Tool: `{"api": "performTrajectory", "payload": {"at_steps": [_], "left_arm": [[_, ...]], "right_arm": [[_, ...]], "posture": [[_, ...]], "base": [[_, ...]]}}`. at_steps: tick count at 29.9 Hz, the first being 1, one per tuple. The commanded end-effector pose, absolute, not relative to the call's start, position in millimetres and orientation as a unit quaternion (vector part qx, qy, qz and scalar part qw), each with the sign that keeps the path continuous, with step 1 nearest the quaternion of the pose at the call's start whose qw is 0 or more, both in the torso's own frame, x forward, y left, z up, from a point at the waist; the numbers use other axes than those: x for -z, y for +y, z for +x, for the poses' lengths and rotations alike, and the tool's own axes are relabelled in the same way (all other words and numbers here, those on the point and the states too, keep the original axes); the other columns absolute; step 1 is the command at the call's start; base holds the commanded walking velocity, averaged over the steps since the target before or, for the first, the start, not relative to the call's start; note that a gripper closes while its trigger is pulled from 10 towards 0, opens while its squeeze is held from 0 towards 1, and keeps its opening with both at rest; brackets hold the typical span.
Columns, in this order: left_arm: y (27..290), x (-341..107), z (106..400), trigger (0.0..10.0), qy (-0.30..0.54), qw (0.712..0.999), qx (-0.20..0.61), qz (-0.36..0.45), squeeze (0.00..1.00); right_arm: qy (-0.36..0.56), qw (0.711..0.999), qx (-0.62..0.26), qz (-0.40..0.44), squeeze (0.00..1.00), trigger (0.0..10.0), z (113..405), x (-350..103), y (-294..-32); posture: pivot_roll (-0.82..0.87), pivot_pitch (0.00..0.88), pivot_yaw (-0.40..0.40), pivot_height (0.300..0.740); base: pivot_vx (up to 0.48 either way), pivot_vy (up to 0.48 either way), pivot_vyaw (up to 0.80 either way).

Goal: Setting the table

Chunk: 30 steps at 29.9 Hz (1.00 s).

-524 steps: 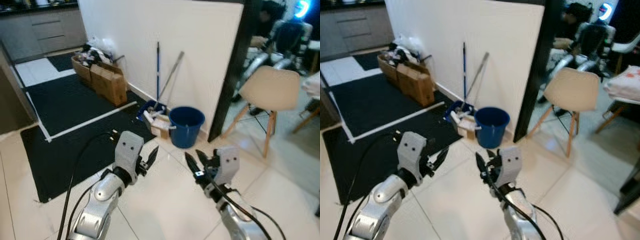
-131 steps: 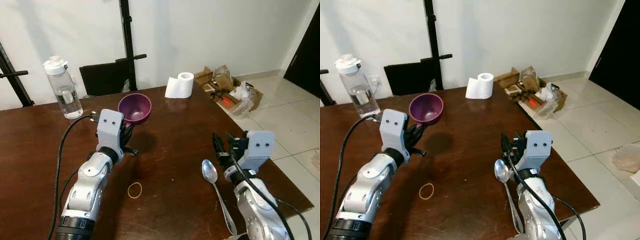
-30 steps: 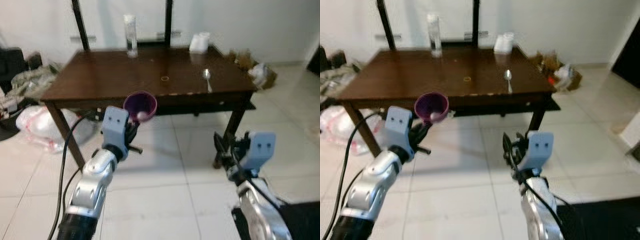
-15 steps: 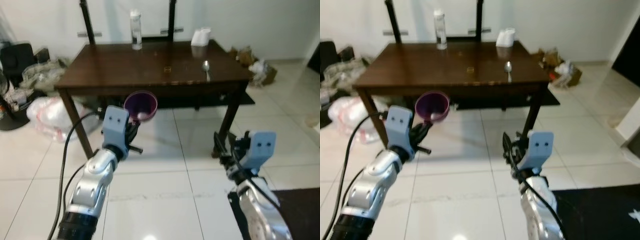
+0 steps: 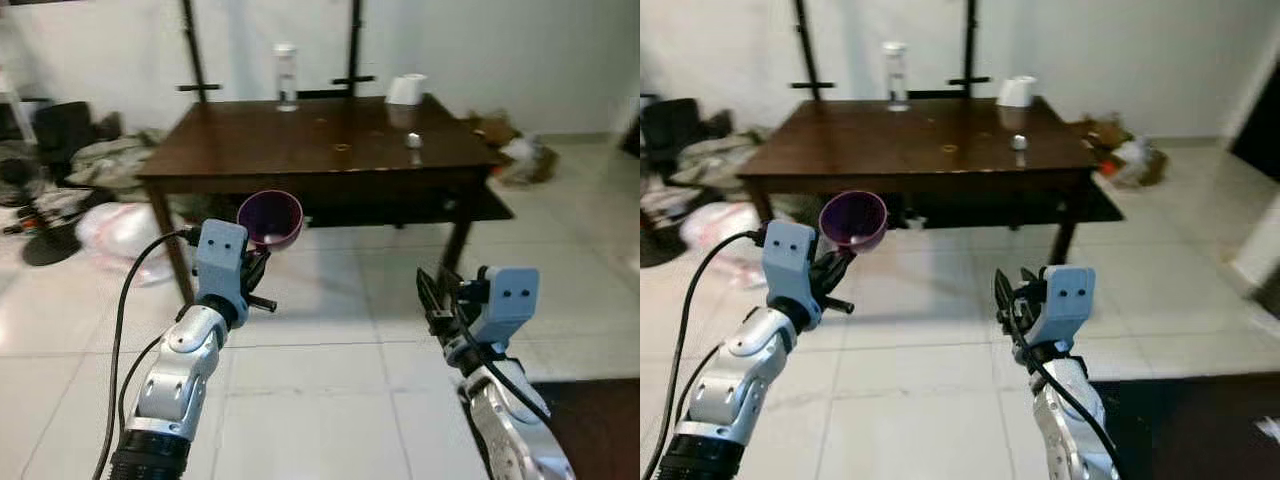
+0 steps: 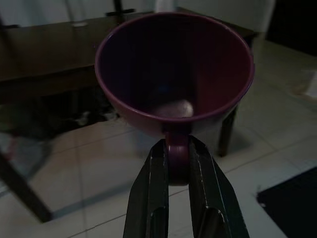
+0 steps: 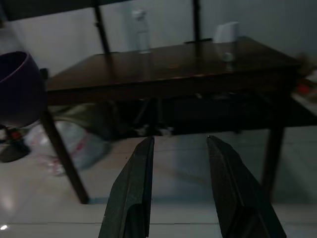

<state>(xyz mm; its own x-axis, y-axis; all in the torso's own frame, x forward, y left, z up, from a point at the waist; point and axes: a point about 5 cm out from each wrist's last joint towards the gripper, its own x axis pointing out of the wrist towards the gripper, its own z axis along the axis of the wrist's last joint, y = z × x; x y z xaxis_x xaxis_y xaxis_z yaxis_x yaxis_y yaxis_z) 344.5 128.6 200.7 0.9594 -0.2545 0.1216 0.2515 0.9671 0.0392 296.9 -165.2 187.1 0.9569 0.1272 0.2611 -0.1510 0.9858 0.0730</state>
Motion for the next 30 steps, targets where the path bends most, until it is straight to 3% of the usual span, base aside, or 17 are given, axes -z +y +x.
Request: {"api": "performTrajectory", "payload": {"at_steps": [1,5,30], "left_arm": [[130.4,-198.1,344.6,10.0,-0.054,0.991,0.123,0.004,0.0],[130.5,-197.8,344.8,10.0,-0.052,0.991,0.12,0.0,0.0],[139.3,-195.8,349.6,10.0,-0.047,0.997,0.053,0.011,0.0]], "right_arm": [[-0.124,0.989,-0.071,0.043,0.0,10.0,296.4,-185.0,-164.2],[-0.123,0.988,-0.078,0.041,0.0,10.0,295.9,-184.6,-162.9],[-0.121,0.987,-0.094,0.048,0.0,10.0,294.6,-184.6,-157.9]], "posture": [[-0.08,0.052,0.114,0.74],[-0.08,0.052,0.114,0.74],[-0.07,0.062,0.114,0.74]], "base": [[0.0,0.0,0.0],[0.0,0.0,0.35],[0.0,0.0,0.8]]}}
